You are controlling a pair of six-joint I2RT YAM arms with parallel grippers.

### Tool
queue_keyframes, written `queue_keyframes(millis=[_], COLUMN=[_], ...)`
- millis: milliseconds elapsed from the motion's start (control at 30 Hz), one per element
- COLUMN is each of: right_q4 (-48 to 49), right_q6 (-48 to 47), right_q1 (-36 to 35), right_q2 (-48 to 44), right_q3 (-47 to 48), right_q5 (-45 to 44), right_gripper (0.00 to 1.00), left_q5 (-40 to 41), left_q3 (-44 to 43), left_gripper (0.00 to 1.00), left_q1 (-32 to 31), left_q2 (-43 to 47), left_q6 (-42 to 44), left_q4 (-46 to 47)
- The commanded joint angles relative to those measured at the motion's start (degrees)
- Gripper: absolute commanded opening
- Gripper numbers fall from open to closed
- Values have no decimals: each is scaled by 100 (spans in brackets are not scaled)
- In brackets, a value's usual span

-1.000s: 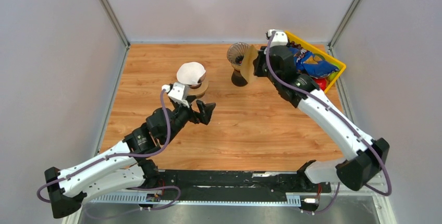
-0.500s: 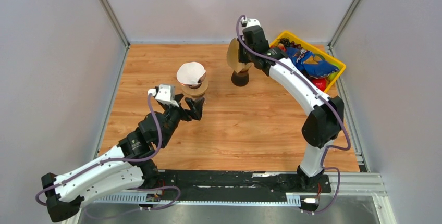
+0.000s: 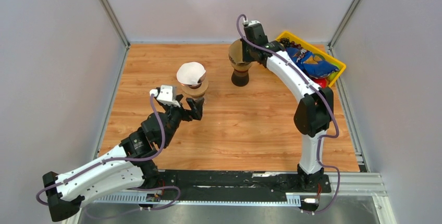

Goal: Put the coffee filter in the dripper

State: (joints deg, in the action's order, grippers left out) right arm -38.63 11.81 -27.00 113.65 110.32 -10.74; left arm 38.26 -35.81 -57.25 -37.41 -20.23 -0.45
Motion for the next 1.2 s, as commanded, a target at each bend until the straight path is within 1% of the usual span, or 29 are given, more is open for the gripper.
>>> queue_keyframes(millis=[0, 200, 433, 733, 833, 933, 1033, 1167], right_q4=[-66, -57, -59, 8, 293, 632, 738, 743], right_q6=[-83, -83, -113, -311, -372, -510, -661, -753], right_q1=[-14, -16, -19, -22, -73, -246, -453, -619], right_q2=[-55, -172, -216, -593, -801, -919, -832, -603], right_q3=[451, 761, 892, 912, 619, 370, 389, 478], right_q5=[51, 105, -32, -198, -160, 90, 155, -280], right_gripper=[23, 34, 43, 47, 47, 47, 46, 43], left_q5=[57, 16, 24, 51, 51, 54, 50, 46], left_q3=[11, 3, -4, -8, -10, -5, -14, -35], left_gripper=[100, 100, 100, 100, 100, 100, 100, 100], left_q1=[11, 11, 13, 12, 13, 13, 11, 13], left_q2=[-43, -65, -60, -48, -38, -54, -51, -60], left_q6=[82, 72, 66, 39, 29, 20, -4, -35], left_q4=[210, 212, 204, 177, 181, 179, 166, 111])
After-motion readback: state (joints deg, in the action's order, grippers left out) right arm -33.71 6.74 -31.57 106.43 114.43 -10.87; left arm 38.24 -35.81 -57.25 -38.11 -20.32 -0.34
